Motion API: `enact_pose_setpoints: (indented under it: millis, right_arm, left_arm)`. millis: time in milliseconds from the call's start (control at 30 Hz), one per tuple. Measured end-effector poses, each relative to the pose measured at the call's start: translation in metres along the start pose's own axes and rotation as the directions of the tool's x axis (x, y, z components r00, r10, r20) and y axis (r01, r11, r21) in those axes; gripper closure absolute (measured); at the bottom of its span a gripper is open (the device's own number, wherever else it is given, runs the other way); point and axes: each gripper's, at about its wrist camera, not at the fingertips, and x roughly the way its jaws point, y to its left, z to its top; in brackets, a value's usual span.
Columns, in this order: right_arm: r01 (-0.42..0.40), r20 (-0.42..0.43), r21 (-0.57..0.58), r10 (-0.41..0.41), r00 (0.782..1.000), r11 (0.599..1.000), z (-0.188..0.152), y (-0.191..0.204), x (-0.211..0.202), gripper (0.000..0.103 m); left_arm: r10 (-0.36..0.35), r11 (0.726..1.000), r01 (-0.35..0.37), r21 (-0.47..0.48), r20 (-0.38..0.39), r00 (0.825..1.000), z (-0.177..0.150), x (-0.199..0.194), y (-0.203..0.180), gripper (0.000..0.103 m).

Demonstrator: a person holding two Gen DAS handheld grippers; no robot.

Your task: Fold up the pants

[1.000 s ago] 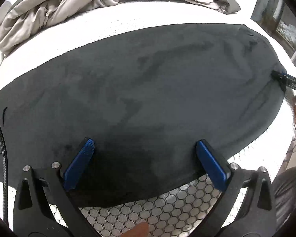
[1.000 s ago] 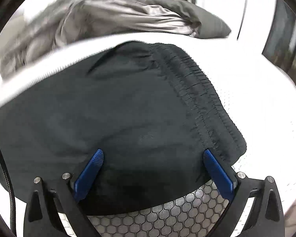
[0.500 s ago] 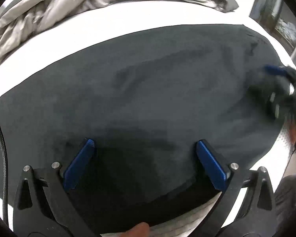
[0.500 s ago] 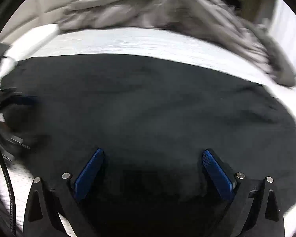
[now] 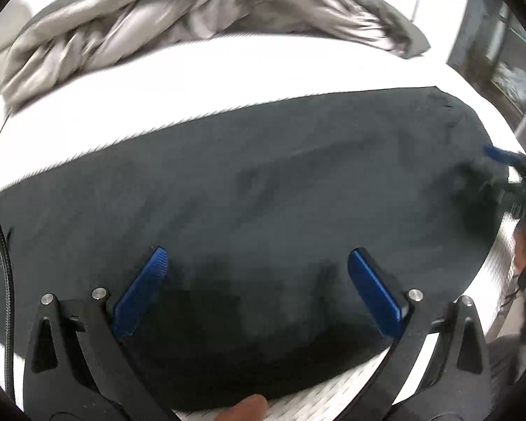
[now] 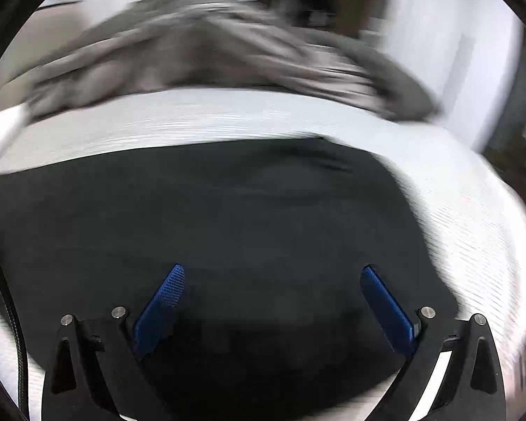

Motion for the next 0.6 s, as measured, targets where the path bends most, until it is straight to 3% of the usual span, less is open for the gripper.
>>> enact_pose_setpoints:
  millis: [67, 167, 267, 333, 400, 500, 600]
  right_arm:
    - [-0.105, -0.042, -0.088, 0.101, 0.994, 0.991, 0.01, 0.044, 0.02, 0.001]
    - [-0.095, -0.098, -0.182, 0.078, 0.992, 0.979, 0.01, 0.076, 0.044, 0.002]
    - [-0.005, -0.089, -0.101, -0.004, 0.996, 0.995, 0.006, 0.034, 0.04, 0.002]
    - [0.192, -0.104, 0.003, -0.191, 0.976, 0.981, 0.0, -0.015, 0.044, 0.001]
    - [0.298, -0.133, 0.1, -0.284, 0.95, 0.949, -0.005, -0.054, 0.053, 0.002]
    - [0.274, -0.117, 0.222, -0.254, 0.96, 0.936, -0.015, -0.085, 0.042, 0.001]
    - [0.234, -0.063, 0.241, -0.226, 0.972, 0.942, -0.014, -0.077, 0.025, 0.001]
  left_arm:
    - [0.011, 1.0, -0.01, 0.028, -0.028, 1.0, 0.01, 0.017, -0.019, 0.001]
    - [0.05, 0.999, -0.047, 0.025, -0.12, 0.992, 0.008, 0.044, -0.025, 0.0]
    - [0.059, 0.997, -0.063, -0.032, -0.116, 0.992, 0.0, 0.036, -0.002, 0.0]
    - [0.084, 0.994, -0.091, -0.059, -0.112, 0.99, -0.005, 0.03, 0.015, 0.0]
    - [0.1, 0.99, -0.11, -0.09, -0.112, 0.989, -0.013, 0.023, 0.034, 0.0]
    - [0.111, 0.985, -0.124, -0.12, -0.105, 0.988, -0.018, 0.019, 0.055, 0.0]
    - [0.131, 0.983, -0.142, -0.113, -0.101, 0.986, -0.021, 0.014, 0.054, 0.0]
